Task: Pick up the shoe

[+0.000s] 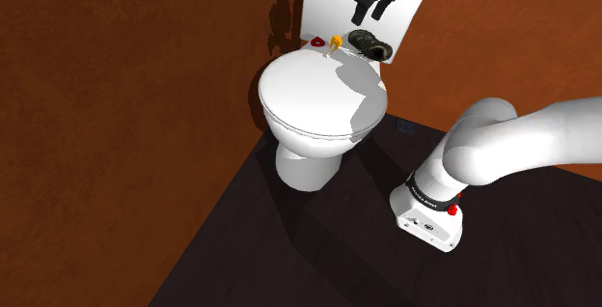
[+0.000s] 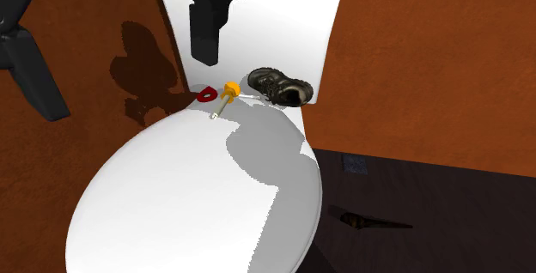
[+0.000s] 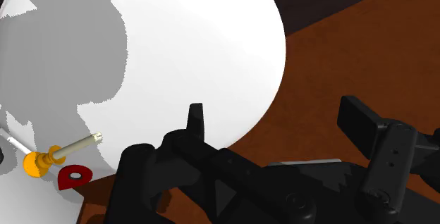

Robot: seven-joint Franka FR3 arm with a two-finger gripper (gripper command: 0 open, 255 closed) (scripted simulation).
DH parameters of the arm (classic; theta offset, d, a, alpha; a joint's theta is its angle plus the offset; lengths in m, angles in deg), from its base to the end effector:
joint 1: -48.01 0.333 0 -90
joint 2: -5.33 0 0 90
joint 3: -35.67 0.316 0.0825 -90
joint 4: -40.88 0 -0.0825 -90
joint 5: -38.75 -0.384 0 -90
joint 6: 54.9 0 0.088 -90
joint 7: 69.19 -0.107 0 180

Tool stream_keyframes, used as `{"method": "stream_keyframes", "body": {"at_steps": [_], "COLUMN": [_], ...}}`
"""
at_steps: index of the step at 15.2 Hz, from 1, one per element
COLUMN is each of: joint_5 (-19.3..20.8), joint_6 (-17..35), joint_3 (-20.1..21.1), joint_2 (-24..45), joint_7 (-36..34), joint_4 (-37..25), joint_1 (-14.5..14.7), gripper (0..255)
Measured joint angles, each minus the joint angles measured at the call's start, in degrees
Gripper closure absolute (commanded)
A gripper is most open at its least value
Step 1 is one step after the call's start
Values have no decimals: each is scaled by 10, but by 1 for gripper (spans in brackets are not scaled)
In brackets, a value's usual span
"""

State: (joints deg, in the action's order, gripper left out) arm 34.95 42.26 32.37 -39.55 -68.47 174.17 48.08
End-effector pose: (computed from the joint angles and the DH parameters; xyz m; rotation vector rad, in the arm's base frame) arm 0.3201 -0.0179 0.6158 -3.0293 0.0506 -0.2347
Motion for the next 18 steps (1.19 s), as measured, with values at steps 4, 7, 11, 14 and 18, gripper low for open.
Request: {"method": "stream_keyframes", "body": {"at_steps": [4,7,11,14,18], "joint_5": [25,64,121,170,239], "joint_6": [20,41,74,92,101], "joint_3": [13,25,42,49,58], "joint_2": [29,73,146,201,268], "joint_7": [-13,-29,-61,-85,-127], "joint_4": [9,12,8,0,-16], "joint_1": [-12,-31,-58,-81,-109], "gripper": [0,0,0,0,0]}}
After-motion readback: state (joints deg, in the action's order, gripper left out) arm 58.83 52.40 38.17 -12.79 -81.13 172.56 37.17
